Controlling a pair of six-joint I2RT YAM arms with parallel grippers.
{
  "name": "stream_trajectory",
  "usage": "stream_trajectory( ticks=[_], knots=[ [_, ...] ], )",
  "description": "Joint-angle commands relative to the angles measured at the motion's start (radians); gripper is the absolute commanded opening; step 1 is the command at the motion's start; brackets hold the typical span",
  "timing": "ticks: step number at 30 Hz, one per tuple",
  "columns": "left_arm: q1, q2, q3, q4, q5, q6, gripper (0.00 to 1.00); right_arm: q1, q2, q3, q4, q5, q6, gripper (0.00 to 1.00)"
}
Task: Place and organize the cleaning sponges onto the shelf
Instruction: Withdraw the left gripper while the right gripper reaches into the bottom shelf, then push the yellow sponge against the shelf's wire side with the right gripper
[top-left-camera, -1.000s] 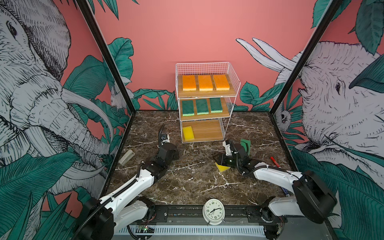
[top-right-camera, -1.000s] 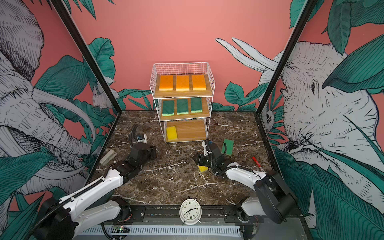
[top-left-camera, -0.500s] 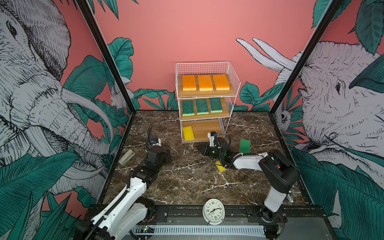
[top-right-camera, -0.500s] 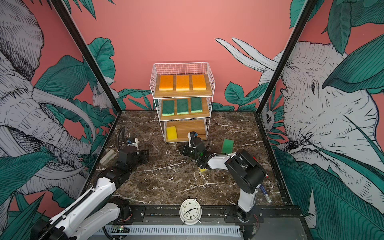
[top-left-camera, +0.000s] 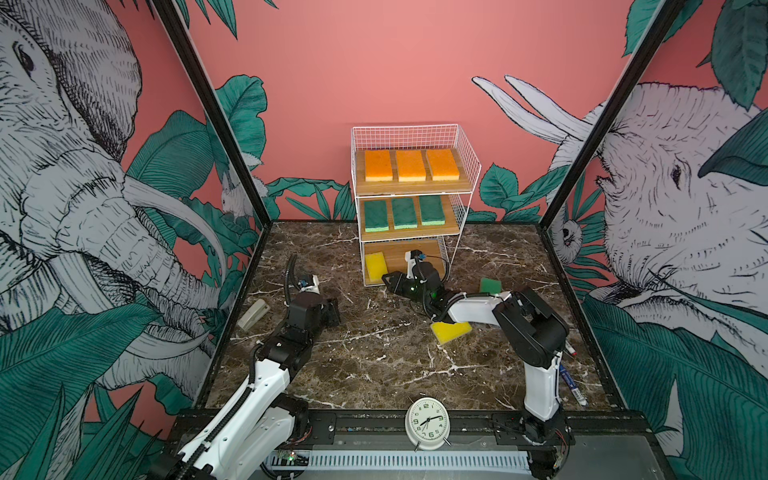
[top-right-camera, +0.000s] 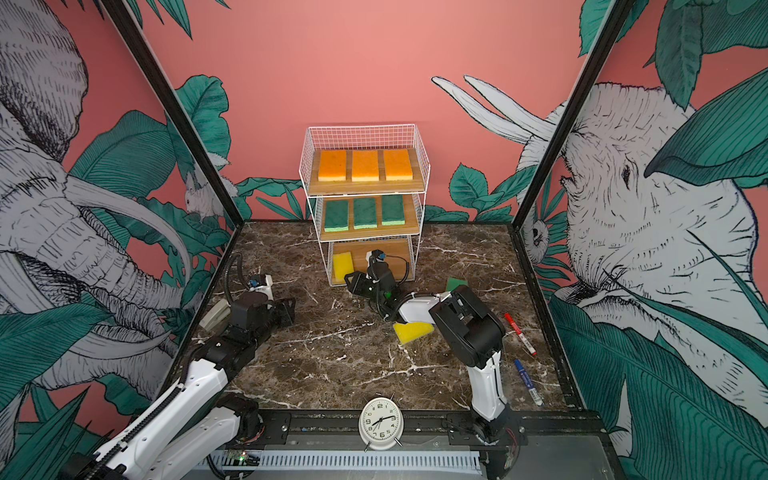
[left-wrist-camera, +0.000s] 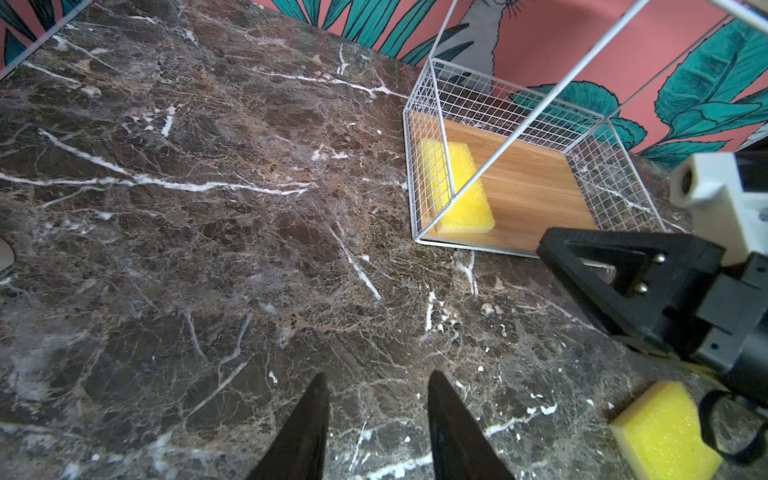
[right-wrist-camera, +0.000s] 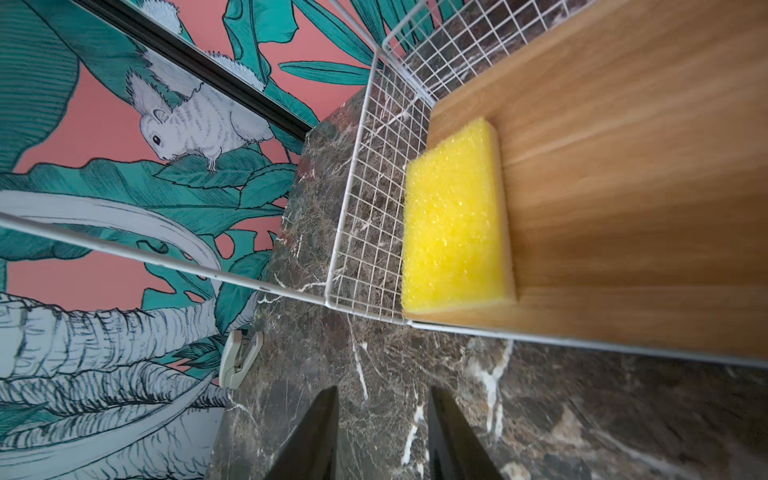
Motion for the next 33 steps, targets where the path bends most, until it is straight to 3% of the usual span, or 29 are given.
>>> stream_trajectory(
  ticks=[1,8,33],
  knots=[
    [0.009,-0.007,0.023,-0.016,0.007,0.023,0.41,0.001,0.043,0.033,-0.038,0.053,-0.038,0.45],
    [0.012,-0.002,0.045,-0.011,0.011,0.052,0.41,-0.003,0.079,0.082,-0.094,0.136,-0.113,0.49],
    [0.022,0.047,0.069,0.022,-0.003,0.095,0.41,-0.037,0.244,0.334,-0.243,0.166,-0.202,0.49]
  ],
)
